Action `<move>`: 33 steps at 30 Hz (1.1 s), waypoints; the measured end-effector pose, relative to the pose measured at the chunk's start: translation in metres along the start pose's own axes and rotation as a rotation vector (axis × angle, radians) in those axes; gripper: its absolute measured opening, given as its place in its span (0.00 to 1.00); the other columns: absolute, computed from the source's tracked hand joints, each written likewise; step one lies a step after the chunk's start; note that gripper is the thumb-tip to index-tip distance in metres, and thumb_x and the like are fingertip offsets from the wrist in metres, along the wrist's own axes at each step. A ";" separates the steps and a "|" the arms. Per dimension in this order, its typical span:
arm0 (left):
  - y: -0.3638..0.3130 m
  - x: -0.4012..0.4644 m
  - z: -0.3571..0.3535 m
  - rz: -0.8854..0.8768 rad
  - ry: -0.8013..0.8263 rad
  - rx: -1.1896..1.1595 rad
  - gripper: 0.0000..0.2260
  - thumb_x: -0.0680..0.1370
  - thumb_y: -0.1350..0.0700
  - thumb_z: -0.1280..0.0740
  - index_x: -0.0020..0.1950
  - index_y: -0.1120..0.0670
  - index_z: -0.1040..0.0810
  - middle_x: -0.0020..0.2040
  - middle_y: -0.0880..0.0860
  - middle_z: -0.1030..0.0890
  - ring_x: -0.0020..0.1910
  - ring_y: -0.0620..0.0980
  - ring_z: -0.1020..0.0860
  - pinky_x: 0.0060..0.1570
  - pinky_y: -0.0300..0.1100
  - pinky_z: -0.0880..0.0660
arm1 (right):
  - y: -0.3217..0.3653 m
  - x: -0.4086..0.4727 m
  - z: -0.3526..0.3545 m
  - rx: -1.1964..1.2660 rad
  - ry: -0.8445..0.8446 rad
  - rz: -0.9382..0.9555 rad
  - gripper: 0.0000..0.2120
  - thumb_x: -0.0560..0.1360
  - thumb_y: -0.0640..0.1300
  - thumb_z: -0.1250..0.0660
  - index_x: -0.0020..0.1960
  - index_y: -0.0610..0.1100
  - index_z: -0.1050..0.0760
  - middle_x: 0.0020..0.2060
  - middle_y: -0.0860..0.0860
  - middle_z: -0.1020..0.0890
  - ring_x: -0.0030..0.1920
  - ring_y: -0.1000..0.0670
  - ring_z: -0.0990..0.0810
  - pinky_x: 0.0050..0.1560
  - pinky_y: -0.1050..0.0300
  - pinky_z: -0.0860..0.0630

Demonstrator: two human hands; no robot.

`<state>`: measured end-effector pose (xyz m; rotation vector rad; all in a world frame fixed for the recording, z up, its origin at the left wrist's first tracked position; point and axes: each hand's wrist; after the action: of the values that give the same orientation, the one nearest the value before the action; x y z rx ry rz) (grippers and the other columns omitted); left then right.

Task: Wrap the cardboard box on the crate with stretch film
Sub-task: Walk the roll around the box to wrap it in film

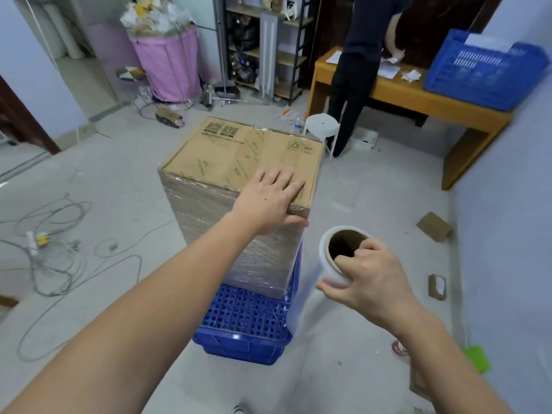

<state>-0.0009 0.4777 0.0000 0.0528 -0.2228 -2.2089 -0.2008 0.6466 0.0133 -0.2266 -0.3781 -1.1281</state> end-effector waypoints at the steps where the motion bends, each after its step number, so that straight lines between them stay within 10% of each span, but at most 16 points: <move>1: 0.000 -0.001 0.000 0.003 0.001 0.000 0.46 0.74 0.21 0.54 0.84 0.47 0.51 0.84 0.55 0.48 0.82 0.59 0.46 0.79 0.60 0.48 | 0.003 0.001 0.002 0.027 -0.008 0.045 0.28 0.64 0.58 0.23 0.31 0.50 0.43 0.25 0.56 0.44 0.27 0.50 0.43 0.39 0.58 0.33; 19: -0.013 -0.007 -0.003 0.050 -0.012 -0.015 0.46 0.73 0.21 0.52 0.84 0.47 0.50 0.84 0.54 0.46 0.82 0.58 0.47 0.79 0.61 0.50 | 0.062 0.013 -0.024 0.143 0.088 0.392 0.22 0.66 0.57 0.24 0.33 0.51 0.37 0.25 0.54 0.25 0.33 0.52 0.40 0.49 0.55 0.29; 29: -0.001 -0.002 0.006 -0.013 0.009 -0.179 0.49 0.69 0.22 0.38 0.83 0.47 0.43 0.82 0.54 0.39 0.79 0.56 0.41 0.78 0.60 0.45 | 0.113 0.006 -0.016 -0.021 0.178 -0.013 0.28 0.66 0.73 0.34 0.39 0.48 0.35 0.28 0.54 0.24 0.31 0.49 0.28 0.44 0.53 0.29; 33: 0.033 -0.005 0.020 -0.185 0.091 -0.326 0.44 0.74 0.36 0.26 0.84 0.45 0.43 0.83 0.51 0.43 0.81 0.52 0.45 0.79 0.54 0.49 | 0.127 0.013 -0.013 -0.072 0.161 -0.158 0.29 0.62 0.65 0.23 0.34 0.49 0.40 0.22 0.55 0.29 0.25 0.50 0.31 0.34 0.55 0.27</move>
<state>0.0259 0.4646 0.0252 -0.0063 0.2010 -2.3934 -0.0787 0.6839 0.0082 -0.1703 -0.2155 -1.3076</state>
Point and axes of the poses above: each hand's wrist, its own x-axis towards the middle knuckle, its own z-axis out of the back of the hand, y = z × x
